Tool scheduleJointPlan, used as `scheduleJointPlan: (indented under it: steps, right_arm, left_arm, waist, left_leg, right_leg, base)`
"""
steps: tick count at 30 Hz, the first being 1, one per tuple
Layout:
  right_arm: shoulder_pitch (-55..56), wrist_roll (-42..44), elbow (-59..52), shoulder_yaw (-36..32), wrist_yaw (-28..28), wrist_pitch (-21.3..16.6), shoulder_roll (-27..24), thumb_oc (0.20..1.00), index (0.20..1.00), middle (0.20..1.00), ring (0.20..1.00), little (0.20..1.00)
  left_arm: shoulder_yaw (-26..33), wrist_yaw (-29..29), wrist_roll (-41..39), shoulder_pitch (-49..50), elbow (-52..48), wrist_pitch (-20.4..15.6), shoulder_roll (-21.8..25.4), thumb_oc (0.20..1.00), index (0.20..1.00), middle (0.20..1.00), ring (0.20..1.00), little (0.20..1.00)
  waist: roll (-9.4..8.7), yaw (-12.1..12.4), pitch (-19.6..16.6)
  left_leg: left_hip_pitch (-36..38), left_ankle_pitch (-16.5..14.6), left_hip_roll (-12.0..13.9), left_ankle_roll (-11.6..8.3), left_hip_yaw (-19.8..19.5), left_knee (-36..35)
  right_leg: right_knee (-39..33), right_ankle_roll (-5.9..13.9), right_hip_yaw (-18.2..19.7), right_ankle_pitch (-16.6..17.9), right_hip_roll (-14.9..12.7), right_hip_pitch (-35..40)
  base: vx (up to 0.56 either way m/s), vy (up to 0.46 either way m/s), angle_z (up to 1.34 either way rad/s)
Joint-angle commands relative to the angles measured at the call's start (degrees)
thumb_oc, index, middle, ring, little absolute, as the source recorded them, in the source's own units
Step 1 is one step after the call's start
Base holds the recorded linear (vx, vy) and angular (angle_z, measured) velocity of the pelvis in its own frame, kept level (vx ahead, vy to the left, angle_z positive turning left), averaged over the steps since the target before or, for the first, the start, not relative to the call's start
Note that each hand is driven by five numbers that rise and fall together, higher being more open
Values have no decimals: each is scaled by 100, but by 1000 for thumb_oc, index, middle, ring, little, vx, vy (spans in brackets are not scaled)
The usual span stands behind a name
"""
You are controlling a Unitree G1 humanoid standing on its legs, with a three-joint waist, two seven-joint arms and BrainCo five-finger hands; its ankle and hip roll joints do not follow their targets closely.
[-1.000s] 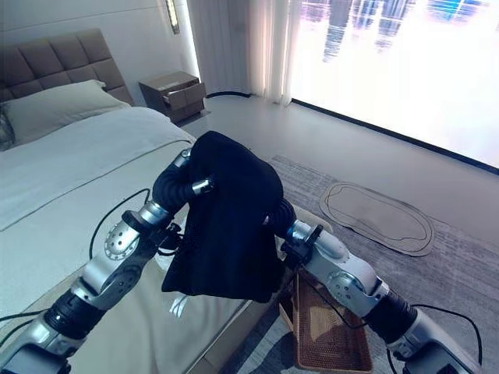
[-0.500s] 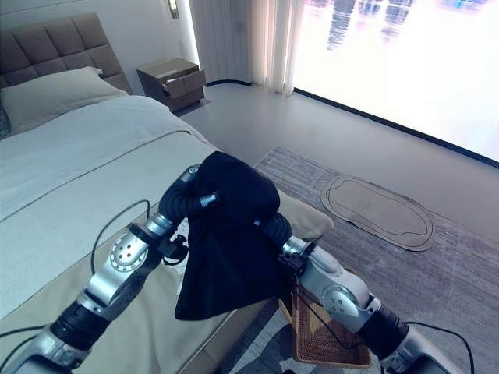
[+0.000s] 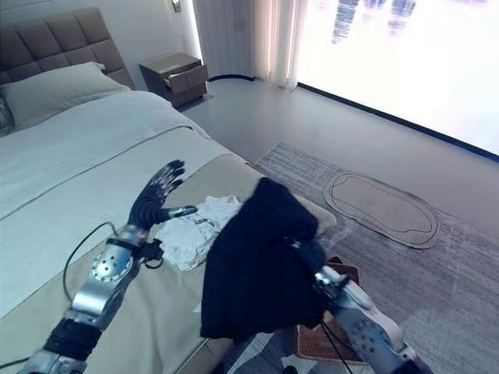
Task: Pick up clothes into the bucket
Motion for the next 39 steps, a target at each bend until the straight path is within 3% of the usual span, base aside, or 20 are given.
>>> scheduleJointPlan:
  steps: [1, 6, 9, 10, 11, 12, 18, 19, 25, 26, 29, 30, 33, 37, 39]
  right_arm:
    - [-83, -141, -182, -672, 34, -455, 186, 200, 200, 200, 200, 200]
    - [30, -345, 156, -1206, -182, -599, 437, 200, 200, 200, 200, 200]
    - [-48, -835, 516, -1660, -594, -849, 640, 200, 200, 200, 200, 200]
    - [-203, -1375, 849, -1907, -964, -1051, 708, 200, 200, 200, 200, 200]
    - [-211, -1381, 852, -1906, -971, -1054, 708, 200, 200, 200, 200, 200]
    - [-462, -2197, 1324, -2089, -1465, -1257, 688, 200, 200, 200, 200, 200]
    - [-1290, -2823, 2661, -1950, -2366, -1500, 688, 200, 200, 200, 200, 200]
    - [-1669, -2934, 3243, -1856, -2701, -1546, 629, 200, 200, 200, 200, 200]
    - [-2613, -3128, 4598, -1632, -3385, -1568, 398, 200, 200, 200, 200, 200]
    - [-3124, -3187, 5185, -1512, -3623, -1484, 259, 200, 200, 200, 200, 200]
    - [-3552, -3303, 5682, -1410, -3794, -1401, 92, 200, 200, 200, 200, 200]
    - [-4013, -3387, 6207, -1379, -4029, -1344, -43, 200, 200, 200, 200, 200]
    - [-4521, -3516, 6781, -1243, -4233, -1251, -240, 200, 200, 200, 200, 200]
    - [-4993, -3680, 7384, -1083, -4416, -1171, -444, 200, 200, 200, 200, 200]
    - [-5263, -3803, 7948, -959, -4559, -1061, -609, 200, 200, 200, 200, 200]
  left_arm:
    - [463, 168, 332, -57, 439, -230, 255, 1000, 1000, 1000, 1000, 1000]
    - [802, 256, 387, 232, 756, -217, 234, 1000, 1000, 1000, 1000, 1000]
    - [1010, 361, 372, 432, 944, -202, 145, 1000, 1000, 1000, 1000, 1000]
    - [1078, 414, 277, 500, 1168, -208, 25, 1000, 1000, 1000, 1000, 1000]
    - [1077, 414, 276, 492, 1174, -212, 24, 1000, 1000, 1000, 1000, 1000]
    - [1087, 522, 196, 538, 1372, -236, -127, 1000, 1000, 1000, 1000, 1000]
    - [844, 917, -35, 437, 2351, -262, -588, 1000, 1000, 1000, 1000, 1000]
    - [713, 1053, -290, 383, 2937, -243, -849, 1000, 1000, 1000, 1000, 1000]
    - [278, 1308, -635, 420, 3872, -185, -1432, 1000, 1000, 1000, 1000, 1000]
    - [80, 1283, -878, 549, 4197, -124, -1668, 1000, 1000, 1000, 1000, 1000]
    - [-137, 1260, -972, 594, 4515, -31, -1836, 1000, 1000, 1000, 1000, 1000]
    - [-392, 1272, -894, 572, 4734, 59, -1915, 1000, 1000, 1000, 1000, 1000]
    - [-578, 1317, -1075, 478, 4786, 30, -1993, 1000, 1000, 1000, 1000, 1000]
    - [-808, 1388, -1163, 355, 4645, -52, -2006, 1000, 1000, 1000, 1000, 1000]
    - [-1041, 1456, -1301, 285, 4335, -170, -1989, 1000, 1000, 1000, 1000, 1000]
  waist:
    - [-149, -211, -78]
    - [-58, -246, -14]
    - [29, -260, 100]
    - [101, -256, 207]
    - [103, -254, 205]
    - [193, -231, 366]
    - [401, -124, 777]
    - [495, -67, 1017]
    - [691, 67, 1437]
    - [792, 138, 1680]
    - [872, 181, 1854]
    - [994, 211, 2052]
    - [1103, 212, 2328]
    - [1203, 253, 2387]
    - [1282, 299, 2387]
  left_leg:
    - [287, -574, -112, 55, 138, 199]
    - [181, -555, -123, 65, 144, 214]
    - [17, -528, -135, 80, 146, 255]
    - [-92, -509, -149, 93, 138, 284]
    - [-102, -511, -149, 93, 140, 289]
    - [-255, -486, -164, 112, 112, 342]
    - [-648, -414, -232, 156, -19, 485]
    - [-824, -393, -275, 166, -82, 581]
    - [-1256, -356, -374, 169, -161, 823]
    - [-1456, -375, -404, 169, -143, 987]
    - [-1663, -370, -422, 160, -147, 1105]
    - [-1894, -362, -463, 150, -180, 1229]
    - [-2290, -365, -555, 129, -198, 1490]
    - [-2841, -363, -621, 130, -208, 1748]
    - [-3178, -522, -701, 107, -261, 1910]
  right_leg:
    - [492, 20, -35, -224, -71, -384]
    - [552, 17, -11, -234, -79, -527]
    - [642, 13, 1, -240, -92, -729]
    - [734, -1, 21, -249, -104, -880]
    - [744, -2, 23, -253, -104, -893]
    - [908, -21, 38, -275, -125, -1104]
    - [1374, -78, 41, -389, -185, -1626]
    - [1652, -113, 42, -484, -231, -1871]
    - [2000, -157, 25, -567, -347, -2330]
    - [2309, -189, 51, -649, -396, -2616]
    - [2553, -215, 84, -732, -435, -2879]
    - [2935, -241, 68, -854, -512, -3215]
    - [3397, -270, 87, -966, -634, -3661]
    - [3758, -302, 115, -1070, -734, -4192]
    - [4077, -277, 155, -1330, -845, -4572]
  base:
    - [-7, 0, 7]
    - [-12, 2, -1]
    - [-57, 6, -1]
    - [-49, 14, -1]
    - [-120, 22, -2]
    - [-72, 9, -4]
    - [-93, -1, -1]
    - [-72, -11, 2]
    - [-73, -39, 11]
    - [-90, 0, 8]
    - [-103, -6, 19]
    - [-73, 6, 20]
    - [-115, 1, 29]
    - [-25, -16, 20]
    - [68, -37, 18]
